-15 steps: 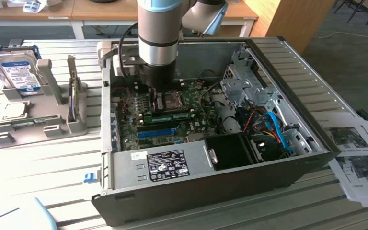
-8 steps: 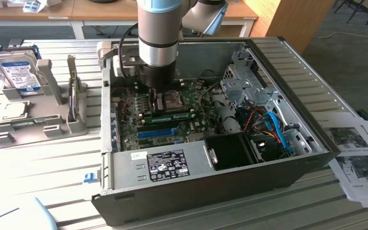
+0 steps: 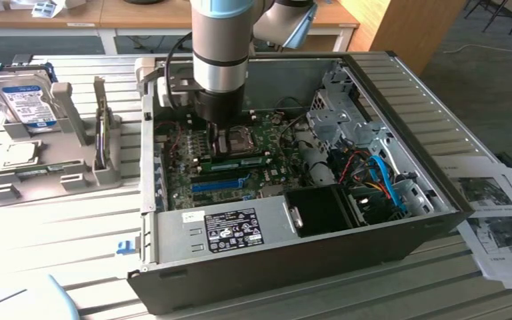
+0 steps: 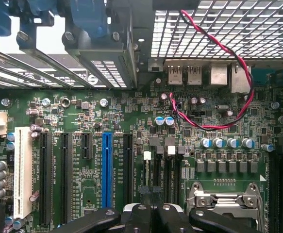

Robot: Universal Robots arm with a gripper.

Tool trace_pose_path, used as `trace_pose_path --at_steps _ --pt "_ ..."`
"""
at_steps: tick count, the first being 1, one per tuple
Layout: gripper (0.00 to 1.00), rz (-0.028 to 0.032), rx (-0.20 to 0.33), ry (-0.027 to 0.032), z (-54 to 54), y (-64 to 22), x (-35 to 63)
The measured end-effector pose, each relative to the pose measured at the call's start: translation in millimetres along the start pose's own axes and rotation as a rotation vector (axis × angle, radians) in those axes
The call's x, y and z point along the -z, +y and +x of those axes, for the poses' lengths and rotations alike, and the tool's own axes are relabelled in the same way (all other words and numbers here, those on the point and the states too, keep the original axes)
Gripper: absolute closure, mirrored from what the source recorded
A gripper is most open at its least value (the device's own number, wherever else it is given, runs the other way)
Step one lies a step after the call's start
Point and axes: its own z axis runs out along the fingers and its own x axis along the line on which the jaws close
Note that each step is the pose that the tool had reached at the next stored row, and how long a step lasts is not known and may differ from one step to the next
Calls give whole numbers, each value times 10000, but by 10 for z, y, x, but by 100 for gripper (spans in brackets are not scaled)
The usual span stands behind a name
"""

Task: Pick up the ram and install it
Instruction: 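Press down the ram until it locks into place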

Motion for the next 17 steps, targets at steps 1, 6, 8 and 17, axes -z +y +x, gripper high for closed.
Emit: trace_pose_path --at_steps 1,6,8,17 --pt "91 -6 0 8 1 1 17" --pt "91 -12 0 16 4 3 122" --pt "91 -12 0 16 5 4 164" --pt "91 -13 -1 17 8 6 348"
